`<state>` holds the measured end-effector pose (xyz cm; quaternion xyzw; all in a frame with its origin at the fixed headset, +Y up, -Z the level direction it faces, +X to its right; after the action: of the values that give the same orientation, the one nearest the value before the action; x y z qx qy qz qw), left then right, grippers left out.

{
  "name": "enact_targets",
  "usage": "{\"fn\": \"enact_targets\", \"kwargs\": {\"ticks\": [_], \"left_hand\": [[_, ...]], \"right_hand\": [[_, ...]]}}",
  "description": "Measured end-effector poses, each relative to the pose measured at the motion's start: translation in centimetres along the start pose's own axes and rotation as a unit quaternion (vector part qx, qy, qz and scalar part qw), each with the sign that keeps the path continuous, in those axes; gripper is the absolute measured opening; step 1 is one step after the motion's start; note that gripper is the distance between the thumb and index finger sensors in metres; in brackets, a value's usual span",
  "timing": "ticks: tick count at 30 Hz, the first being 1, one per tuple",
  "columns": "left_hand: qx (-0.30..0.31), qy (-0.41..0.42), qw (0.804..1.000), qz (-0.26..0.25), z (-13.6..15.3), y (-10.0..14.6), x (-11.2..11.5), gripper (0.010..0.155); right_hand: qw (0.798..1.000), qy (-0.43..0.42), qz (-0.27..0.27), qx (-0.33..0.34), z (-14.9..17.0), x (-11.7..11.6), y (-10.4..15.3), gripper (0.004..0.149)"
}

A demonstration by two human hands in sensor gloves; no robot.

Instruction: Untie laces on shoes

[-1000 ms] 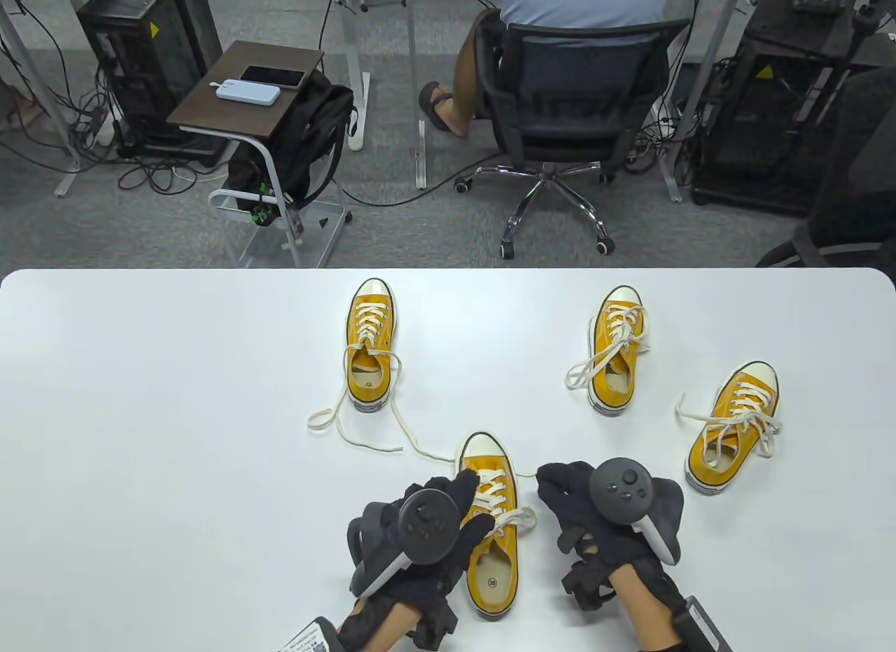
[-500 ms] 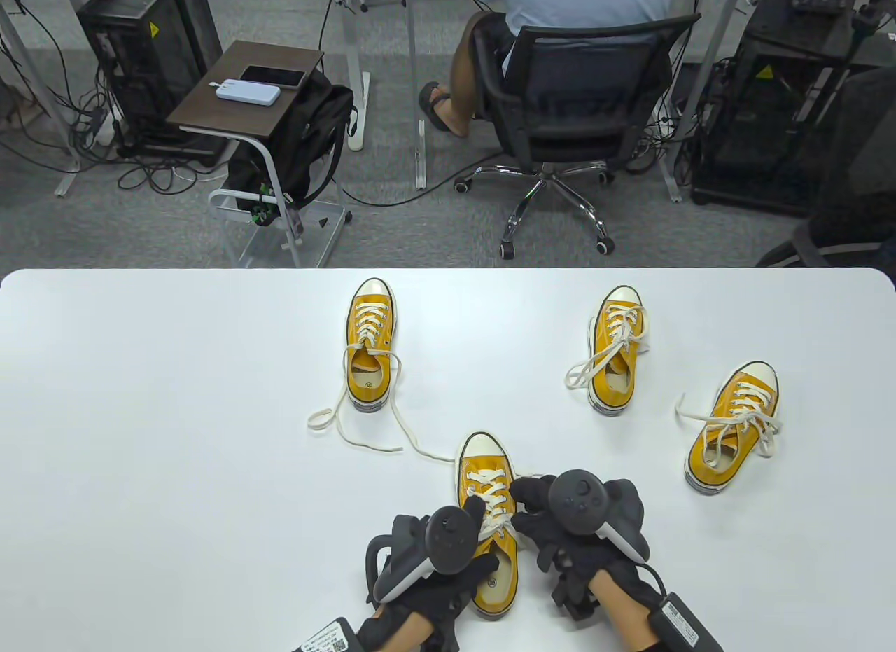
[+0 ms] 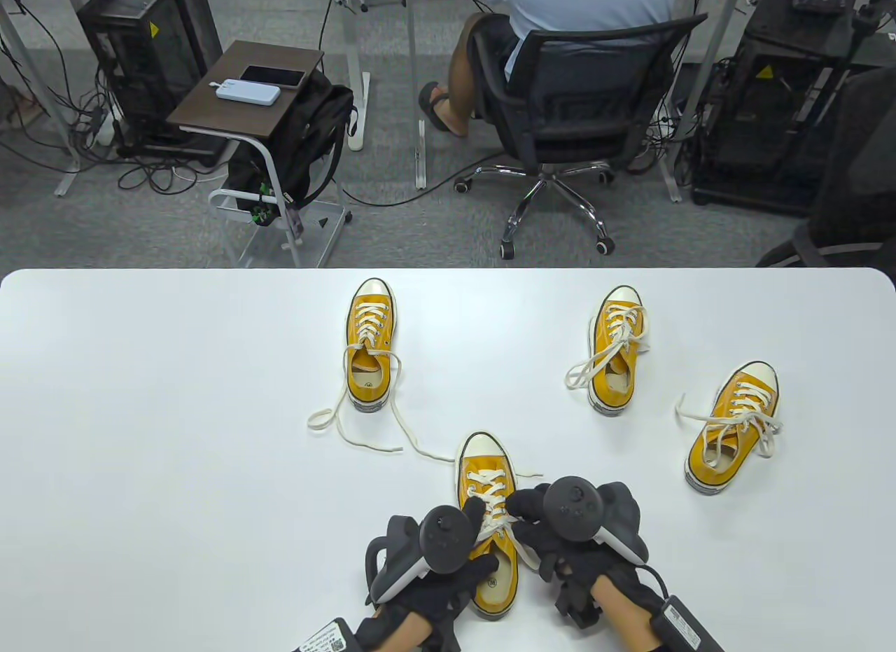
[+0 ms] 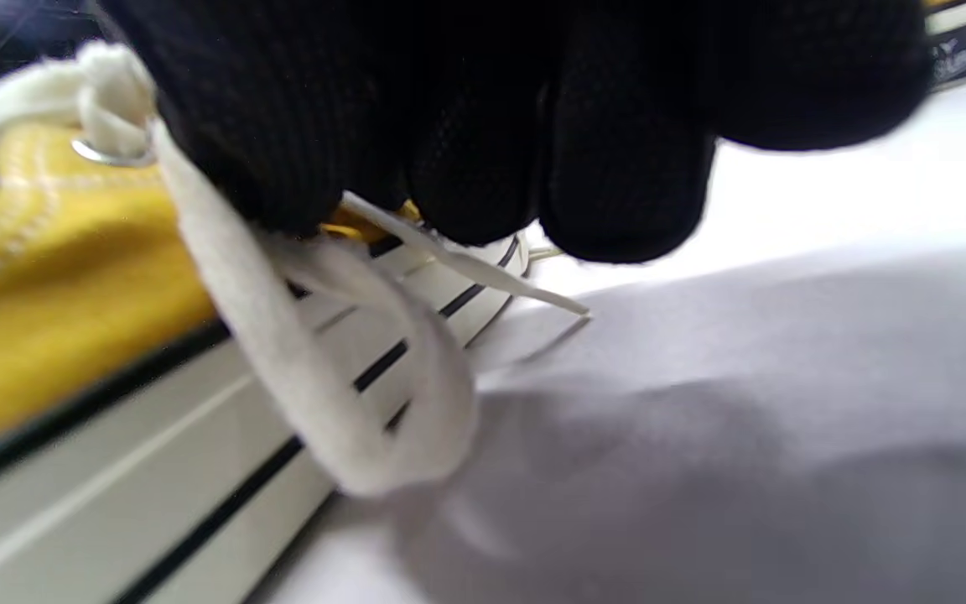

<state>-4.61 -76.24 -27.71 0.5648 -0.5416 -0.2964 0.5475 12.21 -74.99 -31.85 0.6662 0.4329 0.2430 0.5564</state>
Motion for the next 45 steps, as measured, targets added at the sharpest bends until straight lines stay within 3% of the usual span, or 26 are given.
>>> {"fn": "enact_targets", "kwargs": {"ticks": [6, 12, 21, 27, 33, 39, 42, 44, 45], "left_hand": [[-0.001, 0.004, 1.0, -0.01, 0.2, 0.0, 0.4, 0.077], [-0.008, 0.004, 1.0, 0.005, 0.0, -0.1, 0.7, 0.077], [-0.003, -0.015, 1.0, 0.002, -0.4, -0.1, 0.8, 0.074], [-0.006, -0.009, 1.0, 0.006, -0.4, -0.1, 0.8, 0.074], [-0.006, -0.011, 1.0, 0.006, -0.4, -0.2, 0.8, 0.074], [-0.006, -0.008, 1.0, 0.008, -0.4, -0.2, 0.9, 0.074], [-0.006, -0.006, 1.0, 0.009, -0.4, -0.2, 0.9, 0.074], [-0.005, -0.008, 1.0, 0.008, -0.4, -0.3, 0.9, 0.074], [-0.005, -0.008, 1.0, 0.009, -0.4, -0.3, 0.9, 0.074]], "right_hand": [[0.996, 0.074, 0.037, 0.033, -1.7, -0.5, 0.1, 0.039], [0.998, 0.051, 0.025, 0.009, -1.0, 0.0, 0.0, 0.038], [0.992, 0.019, 0.122, -0.026, 0.8, 4.9, 1.1, 0.039], [0.979, -0.03, 0.186, -0.079, 3.8, 8.7, 2.3, 0.039], [0.947, -0.078, 0.282, -0.131, 7.4, 13.0, 4.2, 0.039], [0.916, -0.107, 0.343, -0.178, 10.5, 15.7, 6.3, 0.039], [0.889, -0.125, 0.388, -0.21, 12.2, 17.1, 7.8, 0.039], [0.852, -0.15, 0.439, -0.243, 13.8, 18.4, 9.7, 0.039], [0.845, -0.163, 0.445, -0.248, 14.3, 18.7, 10.1, 0.039]]}}
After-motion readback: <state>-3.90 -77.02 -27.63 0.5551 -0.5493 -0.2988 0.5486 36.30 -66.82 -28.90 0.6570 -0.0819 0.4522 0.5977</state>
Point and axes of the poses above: the tracker on the back of each hand, its own z axis roughly to the little-finger side, its own y axis roughly from the fingertips to the wrist, x = y × z, the point moved 4 cm from there along -y, roughly from the wrist to the fingertips, and after that the axes turned 9 degrees about -y, right-handed, at the moved point
